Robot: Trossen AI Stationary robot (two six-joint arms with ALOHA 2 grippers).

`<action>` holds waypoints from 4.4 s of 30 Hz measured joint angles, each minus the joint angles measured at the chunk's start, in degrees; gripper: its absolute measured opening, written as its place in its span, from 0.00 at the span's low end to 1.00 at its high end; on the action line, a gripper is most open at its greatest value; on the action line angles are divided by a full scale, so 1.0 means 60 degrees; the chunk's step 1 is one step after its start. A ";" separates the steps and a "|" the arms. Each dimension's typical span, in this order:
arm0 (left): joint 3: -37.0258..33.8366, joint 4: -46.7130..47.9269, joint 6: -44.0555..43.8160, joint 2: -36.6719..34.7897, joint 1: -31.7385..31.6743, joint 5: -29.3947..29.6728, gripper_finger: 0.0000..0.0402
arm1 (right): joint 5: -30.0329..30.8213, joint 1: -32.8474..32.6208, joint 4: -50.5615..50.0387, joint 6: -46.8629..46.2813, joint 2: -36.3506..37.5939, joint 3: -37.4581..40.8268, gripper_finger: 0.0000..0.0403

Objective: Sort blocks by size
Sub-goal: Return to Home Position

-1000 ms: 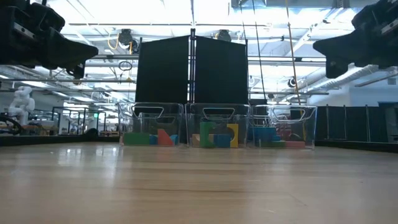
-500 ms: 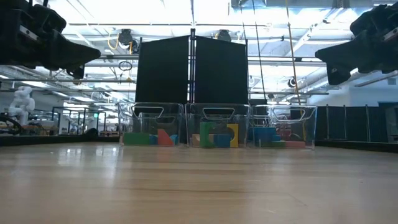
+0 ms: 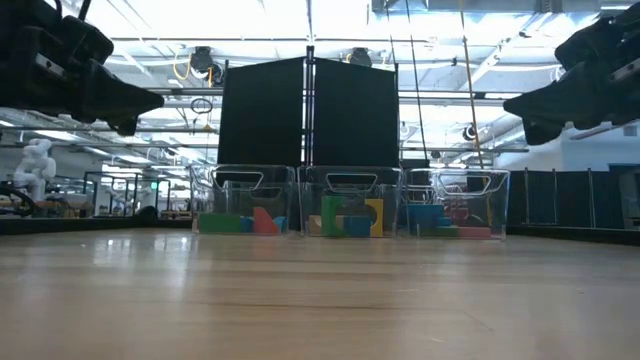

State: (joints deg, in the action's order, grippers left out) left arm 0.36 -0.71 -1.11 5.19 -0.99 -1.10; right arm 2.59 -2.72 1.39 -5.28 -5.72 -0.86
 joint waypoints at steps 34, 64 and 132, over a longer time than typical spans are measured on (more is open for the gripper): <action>-0.0007 -0.0029 0.0495 -0.0093 0.0000 -0.0112 0.00 | -0.0183 0.0002 0.0079 -0.0007 0.0077 0.0004 0.00; -0.0015 -0.0029 0.0499 -0.0200 0.0000 -0.0331 0.00 | -0.0157 0.0004 0.0261 -0.0186 0.0077 0.0004 0.00; -0.0018 -0.0040 0.0505 -0.0200 -0.0001 -0.0317 0.00 | -0.0157 0.0004 0.0258 -0.0186 0.0073 0.0004 0.00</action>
State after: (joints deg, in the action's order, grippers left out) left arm 0.25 -0.95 1.93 3.99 -1.00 -3.01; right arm 1.65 -2.70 2.94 -6.39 -5.28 -0.84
